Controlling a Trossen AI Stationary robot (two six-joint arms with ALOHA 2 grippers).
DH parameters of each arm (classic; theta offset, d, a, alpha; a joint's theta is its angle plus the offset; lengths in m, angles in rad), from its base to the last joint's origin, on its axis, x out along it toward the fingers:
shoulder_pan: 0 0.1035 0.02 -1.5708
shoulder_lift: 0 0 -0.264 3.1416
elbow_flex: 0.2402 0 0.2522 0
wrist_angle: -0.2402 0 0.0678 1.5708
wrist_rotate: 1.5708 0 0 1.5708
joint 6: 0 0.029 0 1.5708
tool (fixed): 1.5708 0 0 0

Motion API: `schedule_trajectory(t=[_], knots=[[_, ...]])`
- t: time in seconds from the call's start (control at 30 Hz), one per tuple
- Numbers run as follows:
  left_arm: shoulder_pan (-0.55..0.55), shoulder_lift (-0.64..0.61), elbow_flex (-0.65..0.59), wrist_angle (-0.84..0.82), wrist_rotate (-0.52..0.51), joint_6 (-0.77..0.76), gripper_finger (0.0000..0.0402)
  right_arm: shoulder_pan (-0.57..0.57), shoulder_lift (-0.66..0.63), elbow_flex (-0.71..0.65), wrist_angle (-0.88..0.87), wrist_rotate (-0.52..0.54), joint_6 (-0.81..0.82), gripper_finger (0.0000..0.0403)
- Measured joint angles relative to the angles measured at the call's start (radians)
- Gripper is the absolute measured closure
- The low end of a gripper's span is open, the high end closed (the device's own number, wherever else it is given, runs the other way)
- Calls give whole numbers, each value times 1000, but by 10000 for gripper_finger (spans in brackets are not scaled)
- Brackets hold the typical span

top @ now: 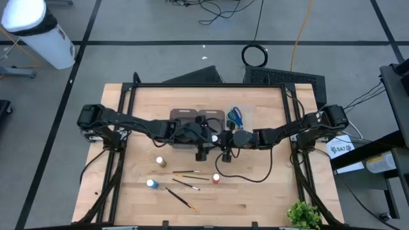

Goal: Pick & Place Paint Supplies
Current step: Put the brown paint bottle into the left black bin

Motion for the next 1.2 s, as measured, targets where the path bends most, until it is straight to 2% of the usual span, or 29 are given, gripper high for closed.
schedule_trajectory(t=[0.17, 0.33, 0.47, 0.63, 0.83, 1.0, 1.1, 1.2], knots=[[1, -6, 0, -23, 4, -27, 149, 8, 0, 0, 4, -3, -3, 303], [2, -2, 0, -22, 90, -60, 218, 9, 0, 0, 8, -4, -5, 302], [9, 3, 0, -21, 89, -64, 277, 8, 0, 0, 14, -12, 2, 301], [14, -7, 0, -27, 66, -73, 278, 8, 0, 0, 22, -7, 14, 282], [9, -87, -9, -114, -34, -116, 278, 9, -16, 3, 2, 14, 15, 225], [22, -222, -112, -118, -120, -137, 278, 19, -32, -3, -41, -2, 59, 187], [43, -325, -194, -138, -202, -175, 278, 18, -52, -1, -53, -1, 65, 173], [91, -434, -282, -154, -227, -235, 278, 18, -56, -1, -46, 0, 67, 167]])
